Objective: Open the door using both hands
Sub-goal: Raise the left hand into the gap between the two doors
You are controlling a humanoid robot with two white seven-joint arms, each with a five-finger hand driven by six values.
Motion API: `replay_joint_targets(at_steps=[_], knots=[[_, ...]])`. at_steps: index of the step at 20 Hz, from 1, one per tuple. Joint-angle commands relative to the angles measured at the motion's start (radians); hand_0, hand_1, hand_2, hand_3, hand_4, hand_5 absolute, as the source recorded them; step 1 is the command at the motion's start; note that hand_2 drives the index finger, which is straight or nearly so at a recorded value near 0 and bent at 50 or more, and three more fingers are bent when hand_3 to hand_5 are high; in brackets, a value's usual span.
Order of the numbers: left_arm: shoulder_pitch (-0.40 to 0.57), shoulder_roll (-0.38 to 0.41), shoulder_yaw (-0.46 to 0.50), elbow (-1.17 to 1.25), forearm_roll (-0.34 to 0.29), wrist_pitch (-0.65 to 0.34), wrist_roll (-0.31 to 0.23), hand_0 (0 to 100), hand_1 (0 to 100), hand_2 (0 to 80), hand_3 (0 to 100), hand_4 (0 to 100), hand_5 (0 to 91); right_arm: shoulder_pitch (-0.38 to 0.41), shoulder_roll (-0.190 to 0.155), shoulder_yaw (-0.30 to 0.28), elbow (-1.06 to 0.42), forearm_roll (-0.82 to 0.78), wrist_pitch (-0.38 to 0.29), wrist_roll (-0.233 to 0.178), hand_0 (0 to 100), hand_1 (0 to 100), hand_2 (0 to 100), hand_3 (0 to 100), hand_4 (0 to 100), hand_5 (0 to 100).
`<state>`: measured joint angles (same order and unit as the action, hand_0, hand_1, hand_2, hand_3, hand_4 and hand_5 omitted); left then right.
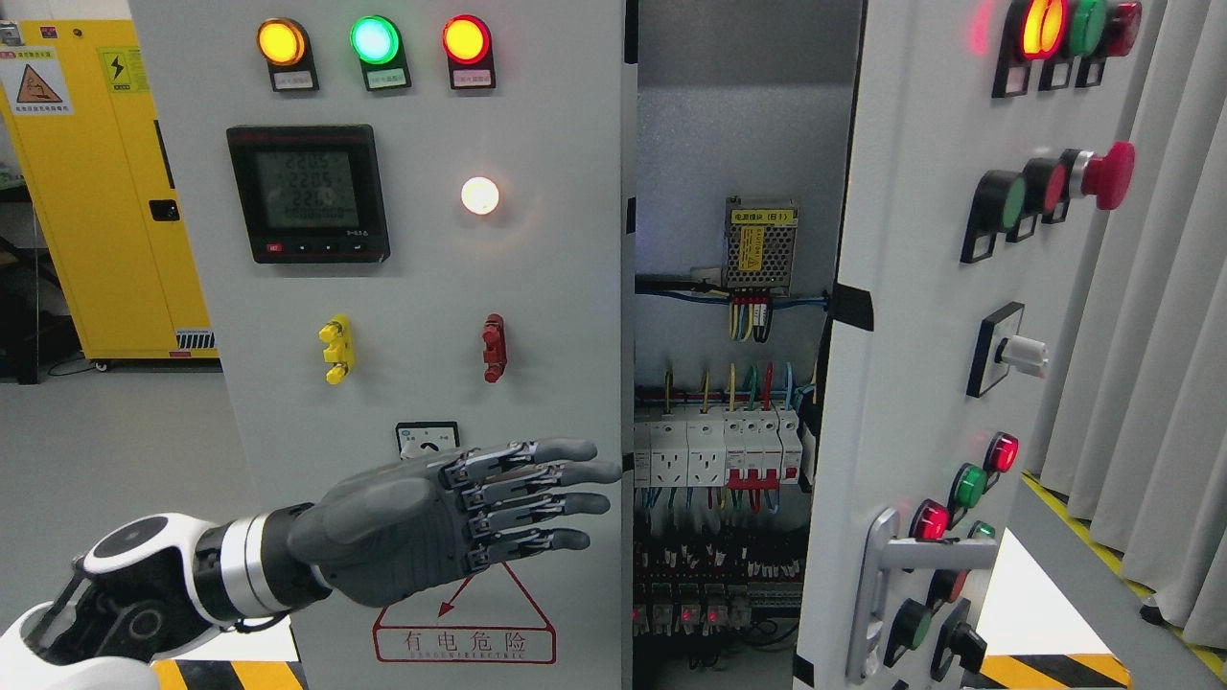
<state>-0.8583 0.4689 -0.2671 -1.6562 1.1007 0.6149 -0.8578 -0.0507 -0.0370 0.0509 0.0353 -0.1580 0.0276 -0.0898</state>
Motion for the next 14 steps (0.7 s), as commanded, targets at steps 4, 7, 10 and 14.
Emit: replay_joint_targets(at_steps=[4,7,10,14], knots=[[-0.178,-0.196,-0.107,0.168,0.001,0.006,0.003,12,56,0.0,0,0,0.0,0.0,0.0,0.0,0.0,0.0,0.0,-0.001,0,50,4,0,0,0],[-0.215,-0.246,-0.127,0.242,-0.007,0.006,0.003,12,56,0.0,0,0,0.0,0.0,0.0,0.0,0.0,0.0,0.0,0.001,0,50,4,0,0,0],[-0.251,-0.294,-0.138,0.268,-0.025,0.006,0.003,12,56,0.0,0,0,0.0,0.0,0.0,0.001,0.0,0.0,0.0,-0.001,0,50,4,0,0,0],[-0.266,-0.355,-0.149,0.271,-0.085,0.008,0.003,12,56,0.0,0,0,0.0,0.0,0.0,0.001,0.0,0.0,0.0,0.001,0,50,4,0,0,0]])
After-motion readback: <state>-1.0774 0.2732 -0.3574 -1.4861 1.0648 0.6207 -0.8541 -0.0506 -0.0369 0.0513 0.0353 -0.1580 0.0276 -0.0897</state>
